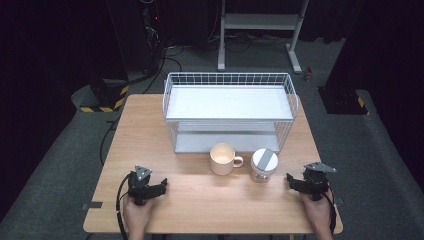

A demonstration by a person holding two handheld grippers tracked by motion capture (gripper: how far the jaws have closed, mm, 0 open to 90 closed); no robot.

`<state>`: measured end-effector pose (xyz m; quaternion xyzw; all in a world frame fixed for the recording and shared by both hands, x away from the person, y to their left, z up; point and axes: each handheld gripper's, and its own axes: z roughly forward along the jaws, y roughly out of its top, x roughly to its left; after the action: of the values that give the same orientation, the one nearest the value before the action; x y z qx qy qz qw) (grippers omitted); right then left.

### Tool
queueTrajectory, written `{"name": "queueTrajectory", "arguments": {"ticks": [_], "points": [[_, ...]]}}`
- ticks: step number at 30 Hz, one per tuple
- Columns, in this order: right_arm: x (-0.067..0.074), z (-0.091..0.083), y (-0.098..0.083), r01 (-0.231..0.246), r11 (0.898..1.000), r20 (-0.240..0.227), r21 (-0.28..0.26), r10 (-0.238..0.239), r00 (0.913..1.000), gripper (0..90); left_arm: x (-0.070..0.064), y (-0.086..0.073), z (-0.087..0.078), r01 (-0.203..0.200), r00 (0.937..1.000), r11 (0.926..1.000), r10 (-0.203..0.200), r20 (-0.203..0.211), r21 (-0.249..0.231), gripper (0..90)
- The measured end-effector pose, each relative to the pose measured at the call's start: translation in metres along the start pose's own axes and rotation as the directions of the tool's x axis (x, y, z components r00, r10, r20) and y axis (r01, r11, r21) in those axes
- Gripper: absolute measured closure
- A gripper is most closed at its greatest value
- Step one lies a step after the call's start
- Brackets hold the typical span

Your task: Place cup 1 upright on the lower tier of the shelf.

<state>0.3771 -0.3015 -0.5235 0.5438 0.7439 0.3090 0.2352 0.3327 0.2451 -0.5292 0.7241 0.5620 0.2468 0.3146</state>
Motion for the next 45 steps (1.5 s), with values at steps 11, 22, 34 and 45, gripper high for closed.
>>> {"name": "queueTrajectory", "arguments": {"ticks": [11, 22, 34, 45], "points": [[0.0, 0.0, 0.0, 0.003, 1.0, 0.0, -0.001, -0.003, 1.0, 18.8, 0.0, 0.0, 0.0, 0.002, 1.0, 1.0, -0.002, -0.001, -0.001, 15.5], [0.0, 0.0, 0.0, 0.013, 1.0, -0.013, 0.009, -0.013, 0.9998, 14.1, 0.0, 0.0, 0.0, 0.006, 1.0, 1.0, -0.006, -0.002, -0.001, 15.7], [0.004, -0.01, -0.006, 0.011, 1.0, -0.056, -0.028, -0.012, 0.9984, 16.0, 0.0, 0.0, 0.0, 0.012, 0.9999, 0.9999, -0.012, -0.002, -0.001, 15.7], [0.023, -0.023, -0.011, 0.068, 0.995, -0.112, -0.07, -0.075, 0.9909, 16.4, 0.0, 0.0, 0.0, 0.011, 0.9999, 0.9999, -0.011, -0.003, -0.002, 15.7]]}}
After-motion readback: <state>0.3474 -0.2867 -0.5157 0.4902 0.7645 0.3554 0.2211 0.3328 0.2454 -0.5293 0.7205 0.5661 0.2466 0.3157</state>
